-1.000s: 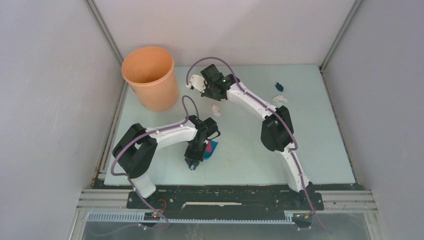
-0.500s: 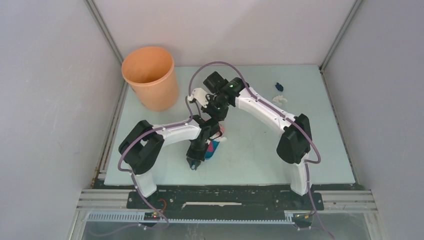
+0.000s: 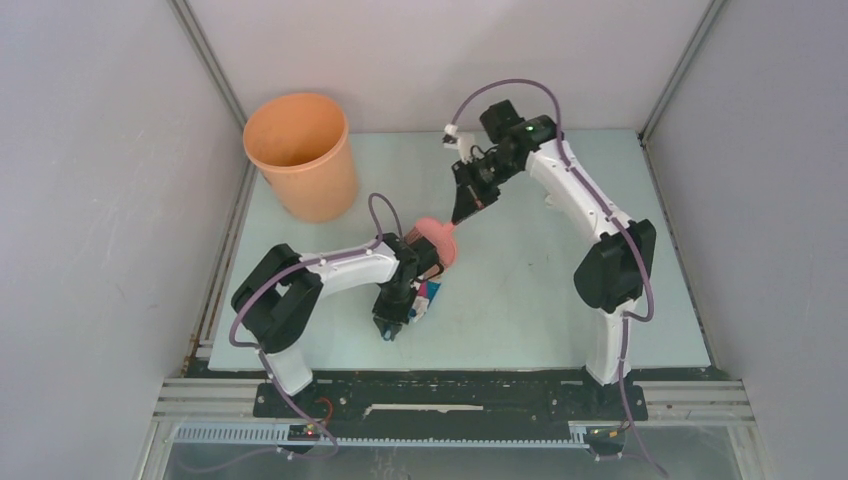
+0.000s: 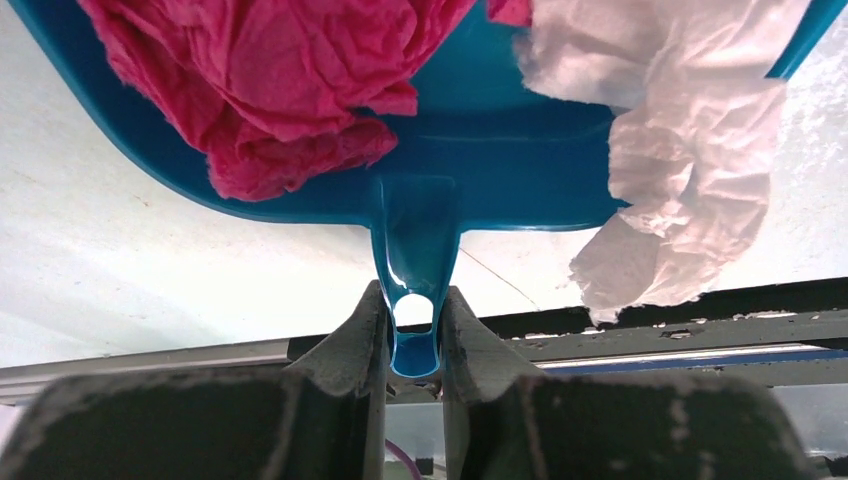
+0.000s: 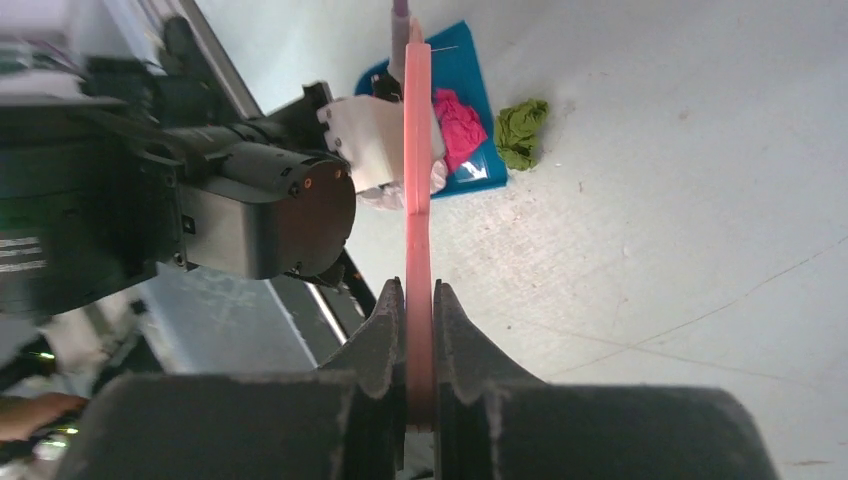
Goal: Sweep away the paper scraps from the table
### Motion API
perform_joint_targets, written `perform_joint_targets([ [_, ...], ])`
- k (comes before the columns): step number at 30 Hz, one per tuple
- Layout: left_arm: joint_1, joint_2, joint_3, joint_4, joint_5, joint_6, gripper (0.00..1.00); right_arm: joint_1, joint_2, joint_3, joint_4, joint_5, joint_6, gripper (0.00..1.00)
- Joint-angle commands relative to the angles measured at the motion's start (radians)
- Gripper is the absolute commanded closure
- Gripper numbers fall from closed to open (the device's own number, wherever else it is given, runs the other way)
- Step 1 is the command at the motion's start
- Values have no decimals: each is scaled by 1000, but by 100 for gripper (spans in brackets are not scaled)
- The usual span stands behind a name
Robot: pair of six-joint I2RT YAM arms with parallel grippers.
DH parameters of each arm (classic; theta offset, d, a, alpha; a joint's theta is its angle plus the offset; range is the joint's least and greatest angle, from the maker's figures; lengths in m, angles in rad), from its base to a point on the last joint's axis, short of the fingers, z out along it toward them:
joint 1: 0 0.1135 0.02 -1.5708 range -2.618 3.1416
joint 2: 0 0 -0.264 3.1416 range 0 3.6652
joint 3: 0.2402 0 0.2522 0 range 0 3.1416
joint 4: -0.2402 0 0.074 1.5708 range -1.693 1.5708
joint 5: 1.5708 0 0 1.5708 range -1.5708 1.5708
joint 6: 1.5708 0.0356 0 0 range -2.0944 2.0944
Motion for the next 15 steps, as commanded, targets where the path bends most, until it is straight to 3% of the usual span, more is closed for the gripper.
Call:
perform_joint_targets([
  [1,-21,-60,-22,51,13,-3,100,-79,-76,44,46,-203,115,100],
  [10,-51,-171,-50,24,-2,-38,100,-163,-213,-125,185,-36,75,100],
  [15,-65,-204,-53,-23,-7,-40,100,-155,-249,-214,247,143,20,100],
])
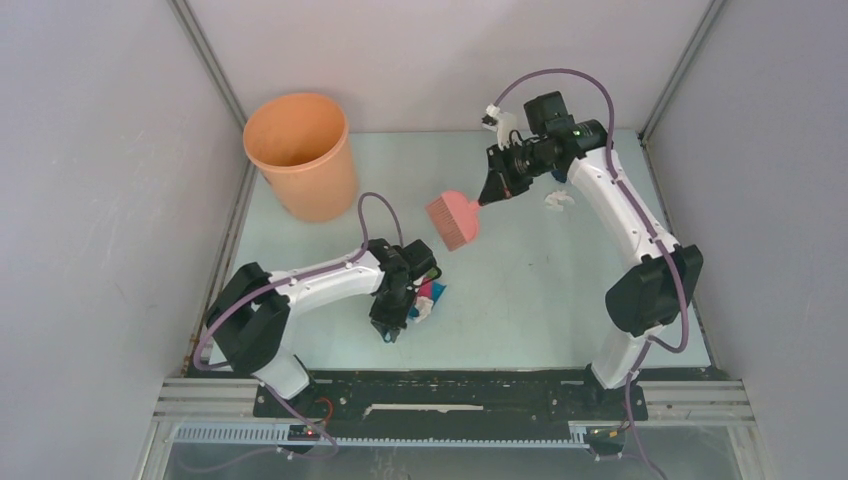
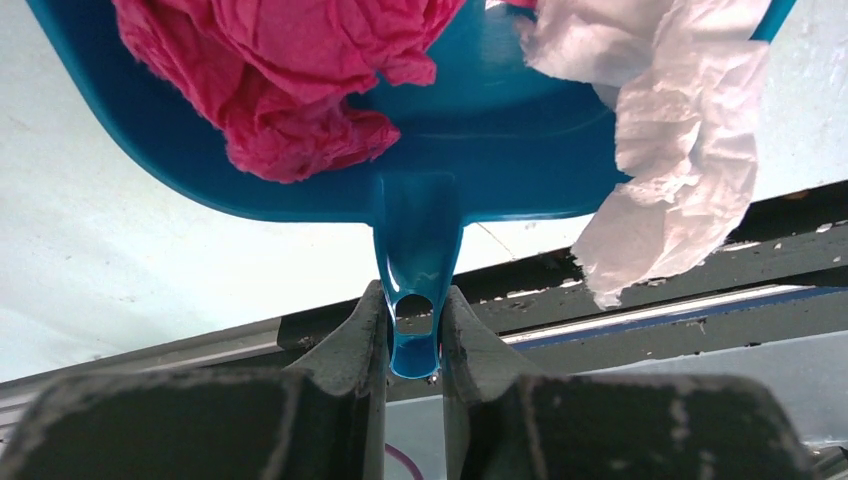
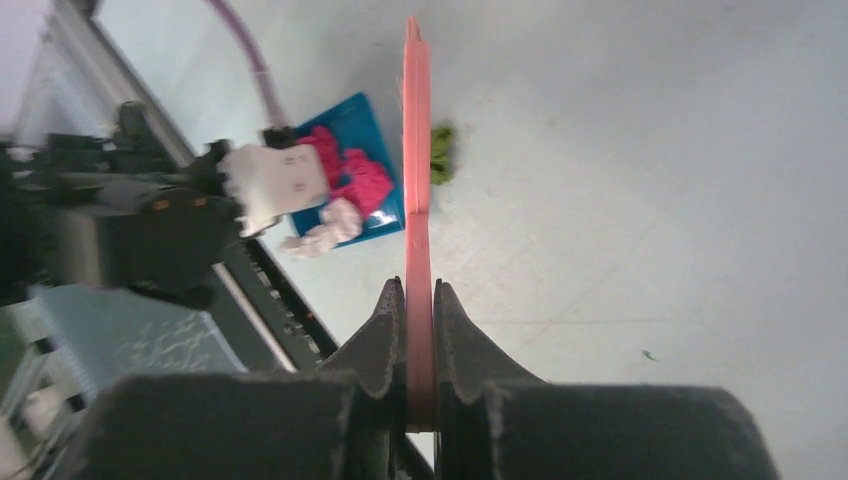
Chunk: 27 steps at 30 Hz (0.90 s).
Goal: Sweep away the paper scraps from the table
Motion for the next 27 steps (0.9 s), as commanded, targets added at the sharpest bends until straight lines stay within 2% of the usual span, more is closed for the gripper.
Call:
perform_joint_targets([
  [1,-15,-45,3,-52,-14,-19,100,17,-38,-50,96,194,-59,100],
  [10,-17,6,-16,-27,-9,-8,100,187,62,-108,160,410,-120,100],
  [15,-16,81,-19,20,8,6,100,276,108,-112,94,271,-135,100],
  [20,-16,142,34,22,-1,18,100,279,87,-87,-28,72,-121,100],
  [23,-17,154,59,19,-12,21,100,242,23,-89,-52,29,-106,100],
  [27,-17,144,59,48,-26,22,100,172,-38,-91,-64,91,-107,100],
])
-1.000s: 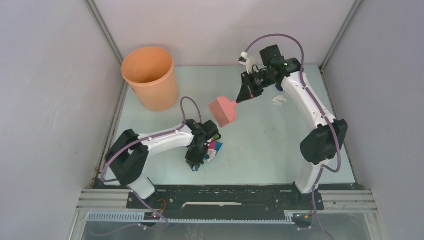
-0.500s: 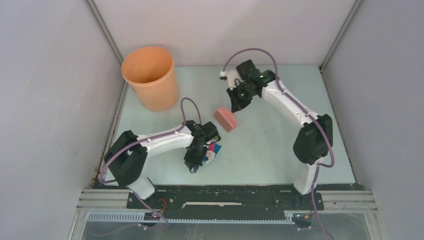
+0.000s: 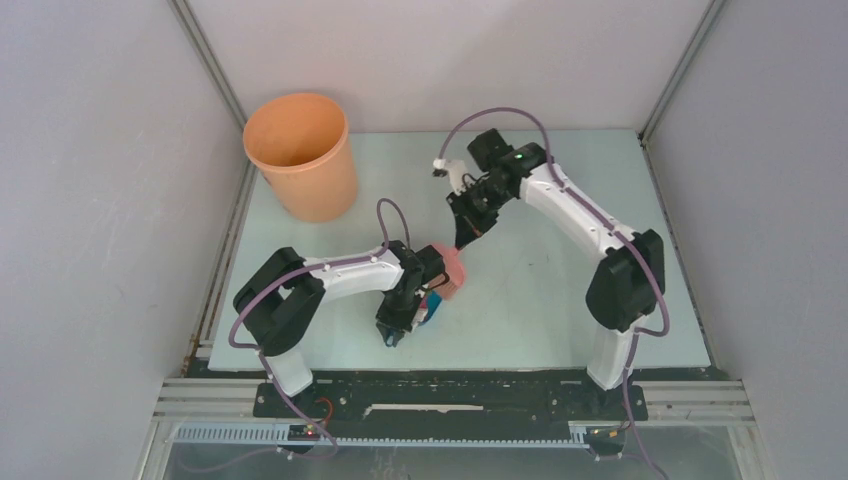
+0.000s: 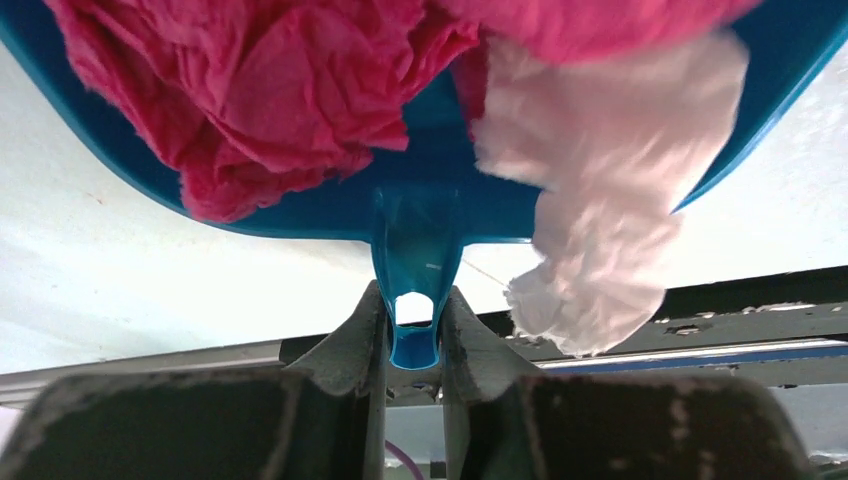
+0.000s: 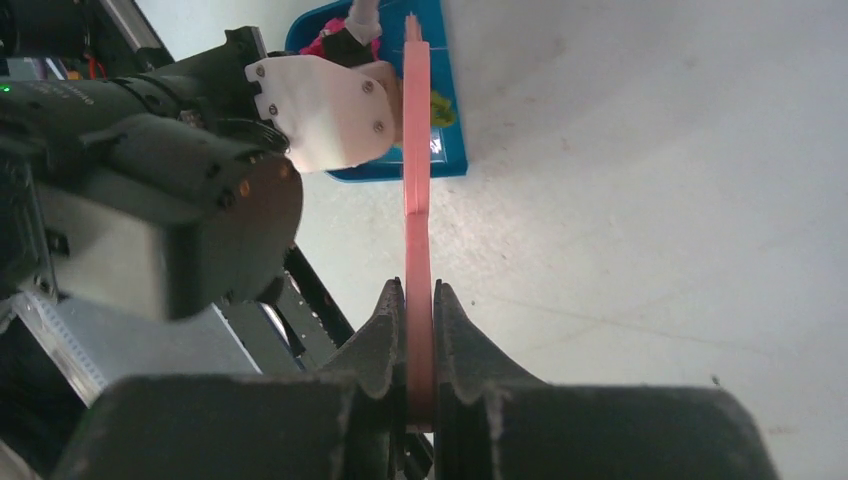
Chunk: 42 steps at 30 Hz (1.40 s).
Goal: Sweep away the paper scraps from the table
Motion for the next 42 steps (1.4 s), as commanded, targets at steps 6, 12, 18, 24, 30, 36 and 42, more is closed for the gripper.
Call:
perform_joint_targets([
  [6,-7,-66,26,133,-89,-7,100,-161,-214,-58,-5,94,-7,100],
  [12,-5,-77,85,130,-139,0,100,-338,-362,-225,86,30,23,100],
  [18,-5,-72,159,85,-155,19,100,-476,-451,-431,209,-15,23,100],
  [24,14,-87,243,12,-169,15,100,-528,-452,-578,331,-44,22,100],
  [30,63,-110,328,-57,-152,29,100,-535,-455,-630,338,-78,-2,100],
  [36,120,-132,394,-110,-156,47,100,-535,-447,-637,323,-118,-12,100],
  [42,192,-162,479,-181,-158,65,100,-535,-444,-641,316,-132,-20,100],
])
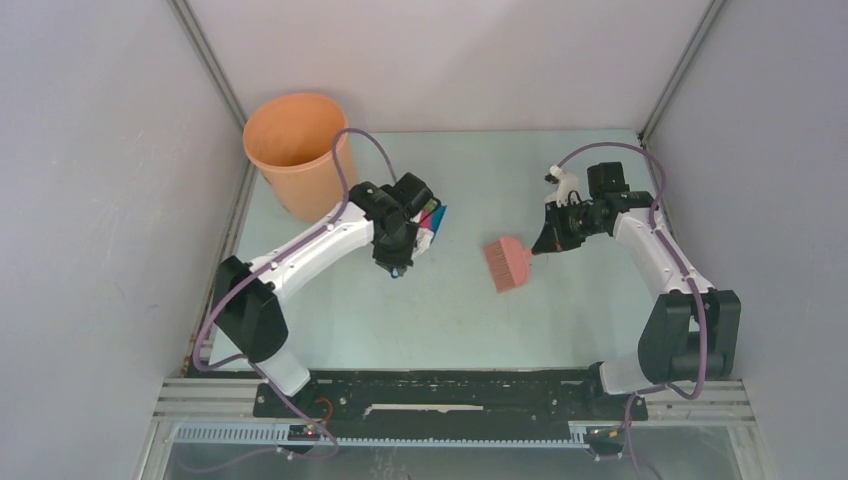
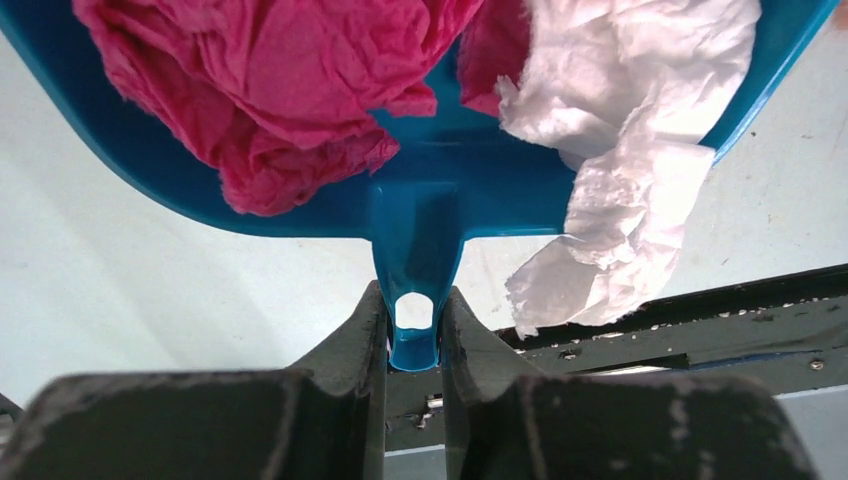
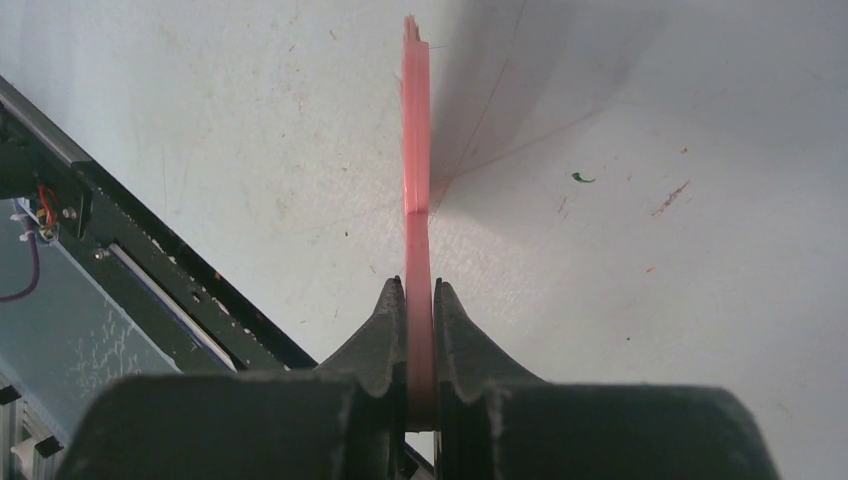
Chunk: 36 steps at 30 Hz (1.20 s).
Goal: Sweep away the paper scraps from the table
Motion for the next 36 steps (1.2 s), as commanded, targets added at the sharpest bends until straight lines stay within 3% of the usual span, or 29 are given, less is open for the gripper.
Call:
perform_joint_targets([
  [1,56,-74,95,-74,-14,39,100,-3,-9,-4,28,-40,-27,100],
  [17,276,-39,398,-214,75,99,100,-3,-32,-4,16,-45,-34,100],
  [36,536,53,615,-60,374,19,100,-38,-41,-5,6,-75,-32,100],
])
